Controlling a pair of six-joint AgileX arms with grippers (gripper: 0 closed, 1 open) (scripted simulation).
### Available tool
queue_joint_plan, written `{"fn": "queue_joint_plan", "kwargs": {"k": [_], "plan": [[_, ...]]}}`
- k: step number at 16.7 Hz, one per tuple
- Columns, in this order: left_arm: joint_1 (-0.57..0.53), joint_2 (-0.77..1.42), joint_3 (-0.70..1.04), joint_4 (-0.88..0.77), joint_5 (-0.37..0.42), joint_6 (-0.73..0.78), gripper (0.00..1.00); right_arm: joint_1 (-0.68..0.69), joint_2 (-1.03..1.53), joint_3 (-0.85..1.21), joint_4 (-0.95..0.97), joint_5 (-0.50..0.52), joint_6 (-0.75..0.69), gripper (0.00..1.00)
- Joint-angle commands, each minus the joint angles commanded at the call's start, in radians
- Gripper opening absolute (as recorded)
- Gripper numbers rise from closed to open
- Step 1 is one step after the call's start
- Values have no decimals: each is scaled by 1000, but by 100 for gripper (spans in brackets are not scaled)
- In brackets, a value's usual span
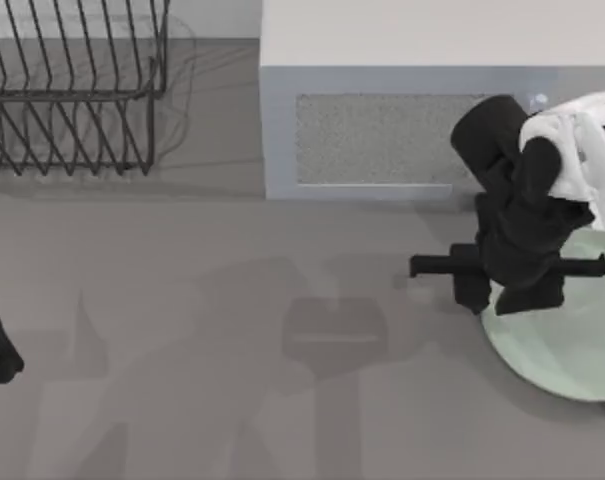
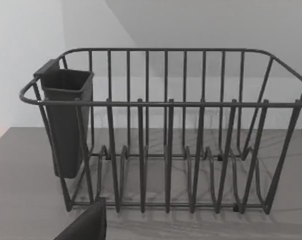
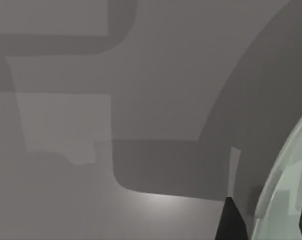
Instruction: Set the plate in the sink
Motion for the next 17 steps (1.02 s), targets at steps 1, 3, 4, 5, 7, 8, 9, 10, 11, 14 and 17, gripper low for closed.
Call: {"fn": "queue_joint_plan", "kwargs": {"k": [1, 3, 4, 5, 7, 8, 9, 10, 11, 14, 17], "plan": [[0, 0, 0, 0, 0, 0, 100, 0, -1, 3, -11, 0, -1, 0], [0, 0, 0, 0, 0, 0, 100, -1, -8, 18, -64, -2, -5, 0], [0, 0, 0, 0, 0, 0, 100, -3, -15, 30, -106, -3, -7, 0], [0, 0, 0, 0, 0, 0, 100, -8, -24, 47, -158, -4, -10, 0], [0, 0, 0, 0, 0, 0, 100, -22, -45, 99, -283, -4, -15, 0], [0, 0, 0, 0, 0, 0, 100, -30, -55, 138, -353, -3, -17, 0], [0, 0, 0, 0, 0, 0, 100, -38, -66, 186, -427, -3, -18, 0], [0, 0, 0, 0, 0, 0, 100, -45, -76, 240, -503, -2, -20, 0], [0, 0, 0, 0, 0, 0, 100, -52, -83, 302, -581, -2, -21, 0], [0, 0, 0, 0, 0, 0, 100, -59, -79, 520, -798, -1, -19, 0], [0, 0, 0, 0, 0, 0, 100, -47, -51, 738, -949, -1, -16, 0]]}}
